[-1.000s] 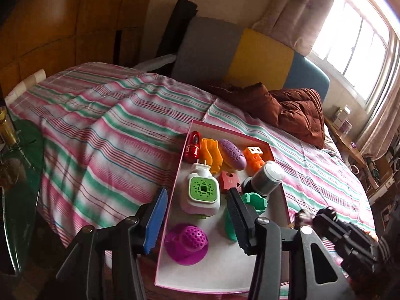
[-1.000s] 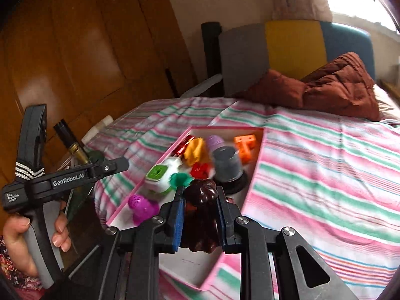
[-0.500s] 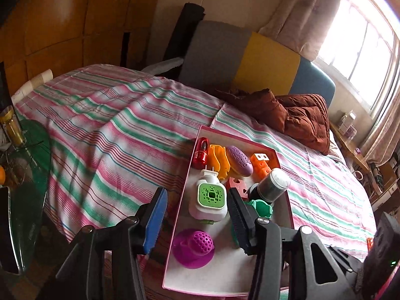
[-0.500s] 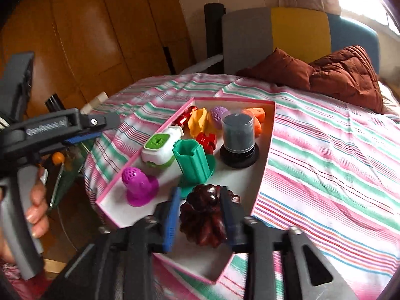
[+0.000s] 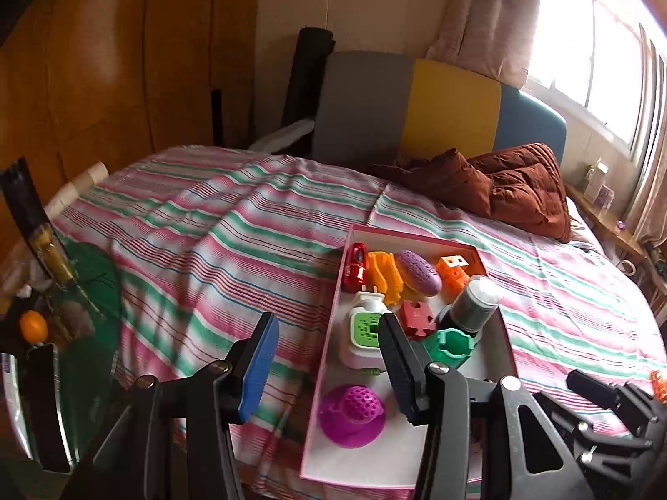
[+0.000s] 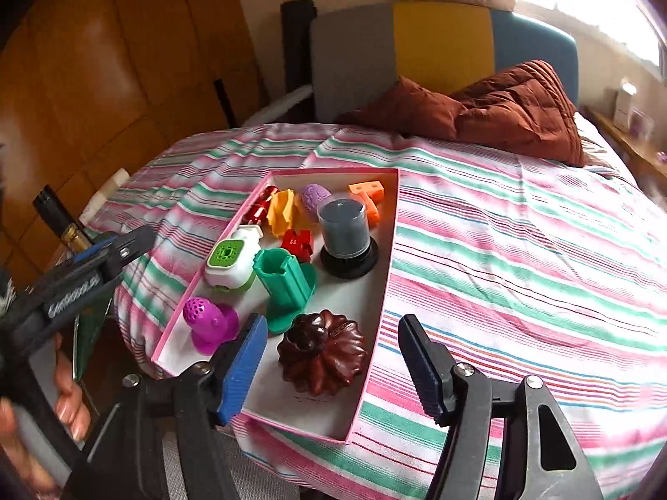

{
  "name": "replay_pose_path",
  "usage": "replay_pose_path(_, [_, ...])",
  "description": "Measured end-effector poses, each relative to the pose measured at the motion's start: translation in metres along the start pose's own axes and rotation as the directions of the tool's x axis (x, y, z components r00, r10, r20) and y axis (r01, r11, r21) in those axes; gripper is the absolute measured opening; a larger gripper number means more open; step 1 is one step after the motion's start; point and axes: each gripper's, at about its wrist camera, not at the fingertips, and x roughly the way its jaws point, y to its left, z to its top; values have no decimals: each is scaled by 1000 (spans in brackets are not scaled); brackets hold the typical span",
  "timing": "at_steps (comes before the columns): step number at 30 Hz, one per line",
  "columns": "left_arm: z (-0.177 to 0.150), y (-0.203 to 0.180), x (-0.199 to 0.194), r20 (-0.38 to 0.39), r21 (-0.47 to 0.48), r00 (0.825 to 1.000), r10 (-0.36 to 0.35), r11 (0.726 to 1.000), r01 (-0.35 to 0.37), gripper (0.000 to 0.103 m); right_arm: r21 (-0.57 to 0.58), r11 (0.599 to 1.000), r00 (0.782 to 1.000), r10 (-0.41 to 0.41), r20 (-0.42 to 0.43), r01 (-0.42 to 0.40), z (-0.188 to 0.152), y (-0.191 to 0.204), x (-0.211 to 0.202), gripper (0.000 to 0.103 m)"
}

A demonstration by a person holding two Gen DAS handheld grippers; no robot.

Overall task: Organize rigid objects
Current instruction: 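Lower the brown spiky piece into the tray and open the right tool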

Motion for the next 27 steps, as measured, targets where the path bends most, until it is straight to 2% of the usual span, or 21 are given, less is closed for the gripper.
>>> replay_pose_path(8, [-4, 1, -5, -11, 30, 998, 54, 998, -54, 50, -3, 1000, 1000, -30, 3, 30, 1, 9, -1, 70])
replay_pose_path(13, [-5, 0, -5, -51, 46, 997, 51, 998, -48, 50, -19, 998, 998, -62, 5, 62, 5, 19, 0, 72])
replay_pose_path(15, [-6, 0, -4, -71, 49, 996, 50, 998, -47, 50, -24, 997, 997, -72, 12, 72, 6, 24, 0, 76])
replay_pose_path(22, [-9, -2, -3, -78, 72, 994, 82, 994, -76, 50, -23, 994, 994, -111, 14, 111, 9, 30, 3, 77])
replay_pose_path(27, [-10, -1, -1, -100, 79, 993, 70, 995, -62, 50, 9, 993, 993, -118, -4, 118, 11, 27, 7, 77])
